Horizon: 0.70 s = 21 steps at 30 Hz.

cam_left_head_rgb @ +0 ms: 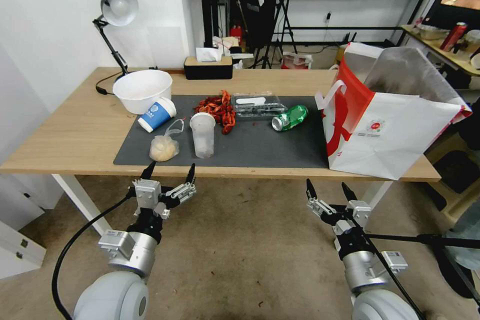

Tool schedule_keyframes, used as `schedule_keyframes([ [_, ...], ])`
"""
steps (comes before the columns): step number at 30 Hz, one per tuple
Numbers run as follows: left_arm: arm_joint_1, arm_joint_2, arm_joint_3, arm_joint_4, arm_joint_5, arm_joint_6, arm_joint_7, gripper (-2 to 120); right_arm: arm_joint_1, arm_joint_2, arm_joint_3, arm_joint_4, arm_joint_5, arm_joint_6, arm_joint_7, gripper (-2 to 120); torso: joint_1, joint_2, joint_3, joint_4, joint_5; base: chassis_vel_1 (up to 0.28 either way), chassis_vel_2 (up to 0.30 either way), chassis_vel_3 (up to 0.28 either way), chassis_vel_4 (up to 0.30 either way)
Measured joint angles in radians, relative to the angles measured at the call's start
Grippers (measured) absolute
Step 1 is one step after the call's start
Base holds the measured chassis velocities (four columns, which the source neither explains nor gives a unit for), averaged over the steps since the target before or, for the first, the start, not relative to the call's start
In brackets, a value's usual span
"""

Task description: Pick up the trash from the table and place it into the takeout bag.

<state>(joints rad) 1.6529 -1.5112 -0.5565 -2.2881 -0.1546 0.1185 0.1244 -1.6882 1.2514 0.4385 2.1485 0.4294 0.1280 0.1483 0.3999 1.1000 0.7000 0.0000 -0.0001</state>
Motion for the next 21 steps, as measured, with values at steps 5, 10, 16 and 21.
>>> schedule_keyframes([
  [5, -0.004, 0.002, -0.002, 0.009, 0.0, -0.003, 0.0, 100, 0.021, -0.008, -0.021, 0.004, 0.0, -0.013, 0.015, 100, 0.0, 0.0, 0.0, -0.0001, 0.0, 0.0, 0.0, 0.0, 0.0],
  [10, -0.01, 0.0, -0.002, 0.013, 0.0, -0.003, 0.0, 100, 0.091, -0.035, -0.059, 0.019, 0.019, -0.058, 0.058, 100, 0.0, 0.0, 0.0, 0.0, 0.0001, 0.0, 0.0, 0.0, 0.0],
  [16, -0.009, -0.007, -0.001, 0.015, 0.001, -0.004, 0.001, 100, 0.201, -0.074, -0.111, 0.01, 0.08, -0.141, 0.119, 100, 0.0, 0.0, 0.0, 0.0, -0.0001, 0.0, 0.0, 0.0, 0.0],
  [21, -0.004, -0.013, -0.003, 0.015, 0.005, -0.005, 0.001, 100, 0.325, -0.103, -0.182, -0.048, 0.122, -0.188, 0.165, 100, 0.0, 0.0, 0.0, -0.0001, 0.0001, 0.0, 0.0, 0.0, 0.0],
])
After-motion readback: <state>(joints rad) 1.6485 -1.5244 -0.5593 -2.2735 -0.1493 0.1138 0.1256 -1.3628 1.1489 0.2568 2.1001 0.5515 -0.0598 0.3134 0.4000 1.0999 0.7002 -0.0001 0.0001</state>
